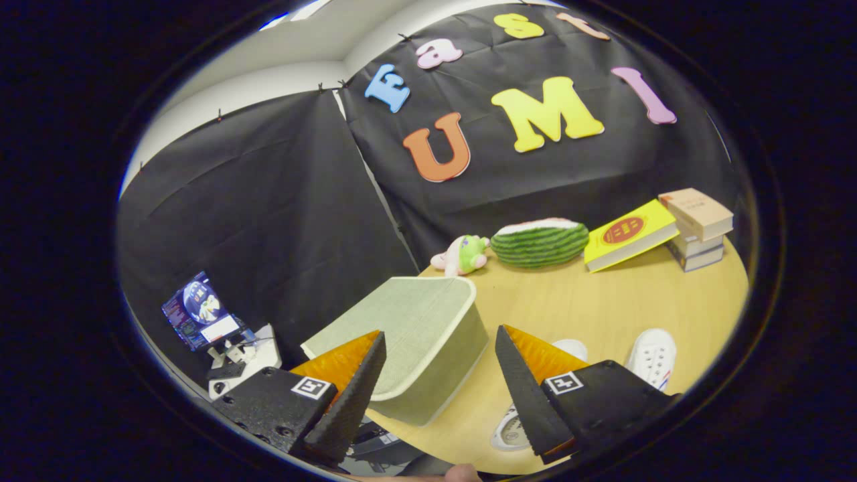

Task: Open the storage box then place both shoes into the box .Put the left shoe in first, then the right shoe, with the right side of both shoes facing outward in a uniform manner.

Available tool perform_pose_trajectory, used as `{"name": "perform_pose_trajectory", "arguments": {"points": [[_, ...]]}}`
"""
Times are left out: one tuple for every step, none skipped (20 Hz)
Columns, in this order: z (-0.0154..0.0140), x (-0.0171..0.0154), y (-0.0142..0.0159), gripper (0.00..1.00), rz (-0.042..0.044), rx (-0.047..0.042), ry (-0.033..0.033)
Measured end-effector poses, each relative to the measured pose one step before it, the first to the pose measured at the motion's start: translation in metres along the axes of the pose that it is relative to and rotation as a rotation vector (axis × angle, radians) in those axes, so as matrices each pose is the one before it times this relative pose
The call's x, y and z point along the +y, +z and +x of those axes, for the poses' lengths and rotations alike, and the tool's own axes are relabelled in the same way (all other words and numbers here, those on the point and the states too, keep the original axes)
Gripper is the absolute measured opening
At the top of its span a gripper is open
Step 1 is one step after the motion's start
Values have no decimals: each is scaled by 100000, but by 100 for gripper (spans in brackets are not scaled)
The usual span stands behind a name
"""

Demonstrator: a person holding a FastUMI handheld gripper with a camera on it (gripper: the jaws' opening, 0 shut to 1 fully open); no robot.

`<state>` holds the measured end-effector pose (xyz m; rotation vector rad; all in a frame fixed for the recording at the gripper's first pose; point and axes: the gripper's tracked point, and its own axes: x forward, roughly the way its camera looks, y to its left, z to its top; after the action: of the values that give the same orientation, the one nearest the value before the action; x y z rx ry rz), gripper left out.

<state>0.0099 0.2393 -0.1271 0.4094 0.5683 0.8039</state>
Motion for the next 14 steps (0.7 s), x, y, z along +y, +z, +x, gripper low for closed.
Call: {"name": "perform_pose_trajectory", "arguments": {"points": [[977, 298, -892, 100, 2550, 2411, 1674], [926, 170, -595, 100, 2236, 1906, 1387], [664, 162, -538, 100, 2100, 1433, 1173], [665, 40, -223, 100, 1589, 1165, 788], [617, -110, -165, 99, 1340, 789, 402], [460, -64, -169, 98, 1824, 493, 607], [258, 75, -367, 97, 2153, 636, 304], [403, 73, -358, 96, 2550, 953, 1132], [409, 8, -343, 95, 2672, 1065, 1061], [340, 104, -123, 93, 2730, 766, 1418], [546, 138, -99, 92, 2844, 1100, 1268], [327, 112, 62, 88, 2966, 754, 1617], [490, 119, 30, 84, 2799, 797, 1299], [162, 346, 124, 80, 2949, 168, 2016]]}}
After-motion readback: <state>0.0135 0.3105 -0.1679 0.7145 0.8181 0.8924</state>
